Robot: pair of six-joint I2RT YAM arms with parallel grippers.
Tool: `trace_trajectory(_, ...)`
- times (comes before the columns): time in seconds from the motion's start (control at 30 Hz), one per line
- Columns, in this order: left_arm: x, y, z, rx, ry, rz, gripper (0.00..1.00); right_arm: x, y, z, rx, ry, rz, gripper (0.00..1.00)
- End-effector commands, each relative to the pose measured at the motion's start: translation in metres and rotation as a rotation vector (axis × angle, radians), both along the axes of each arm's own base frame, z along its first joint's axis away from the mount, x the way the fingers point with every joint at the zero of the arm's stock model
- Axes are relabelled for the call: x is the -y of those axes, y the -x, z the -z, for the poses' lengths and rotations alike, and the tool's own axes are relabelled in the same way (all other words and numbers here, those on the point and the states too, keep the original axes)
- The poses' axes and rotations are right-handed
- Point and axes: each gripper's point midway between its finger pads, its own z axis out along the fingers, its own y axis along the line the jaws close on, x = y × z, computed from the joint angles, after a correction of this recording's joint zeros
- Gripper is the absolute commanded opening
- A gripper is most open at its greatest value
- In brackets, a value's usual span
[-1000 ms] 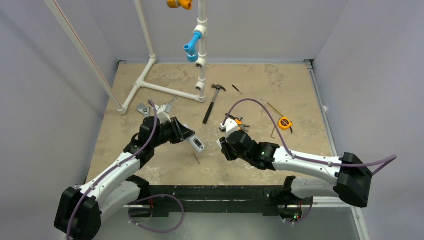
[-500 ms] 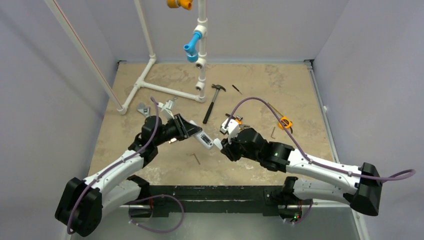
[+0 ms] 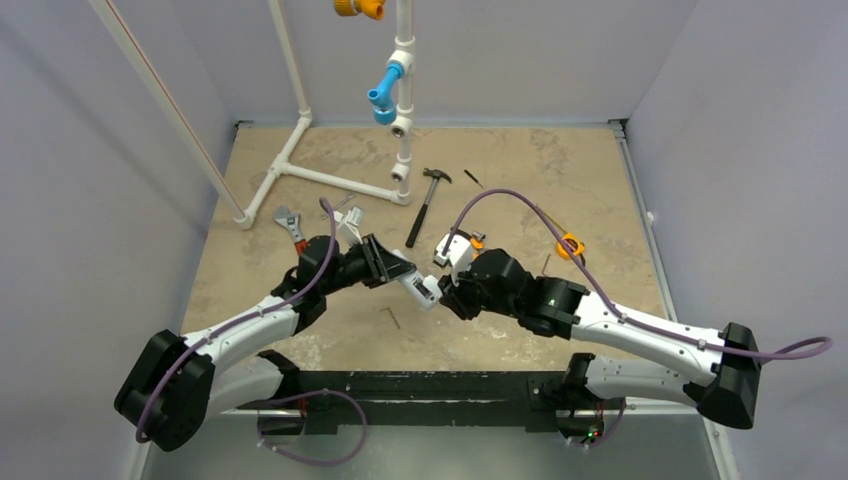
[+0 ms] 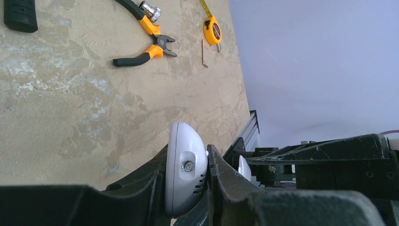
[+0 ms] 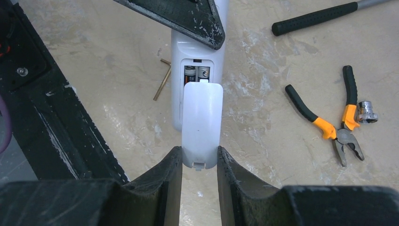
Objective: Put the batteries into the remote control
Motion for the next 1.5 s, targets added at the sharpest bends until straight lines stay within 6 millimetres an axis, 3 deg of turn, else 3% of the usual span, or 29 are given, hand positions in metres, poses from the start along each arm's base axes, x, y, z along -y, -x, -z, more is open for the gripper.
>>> trace_trajectory(0.0, 0.005, -0.004, -0.015, 0.049, 0.042, -0.011, 0.0, -0.014, -0.002, -0.02, 0.027, -0.033, -0.038, 0.22)
trace_trajectory(0.8, 0.004, -0.008, -0.011, 0.03, 0.015, -0.034, 0.0, -0.037, -0.017, -0.009, 0.027, -0.012, -0.032, 0.2)
trace_trajectory(1.13, 0.003, -0.006, -0.011, 0.028, 0.015, -0.03, 0.0, -0.034, -0.027, -0.019, 0.071, -0.019, 0.013, 0.17)
trace_trajectory(1.47, 0.004, -0.006, -0.013, 0.03, 0.02, -0.028, 0.0, -0.038, -0.026, -0.013, 0.047, 0.0, 0.005, 0.17)
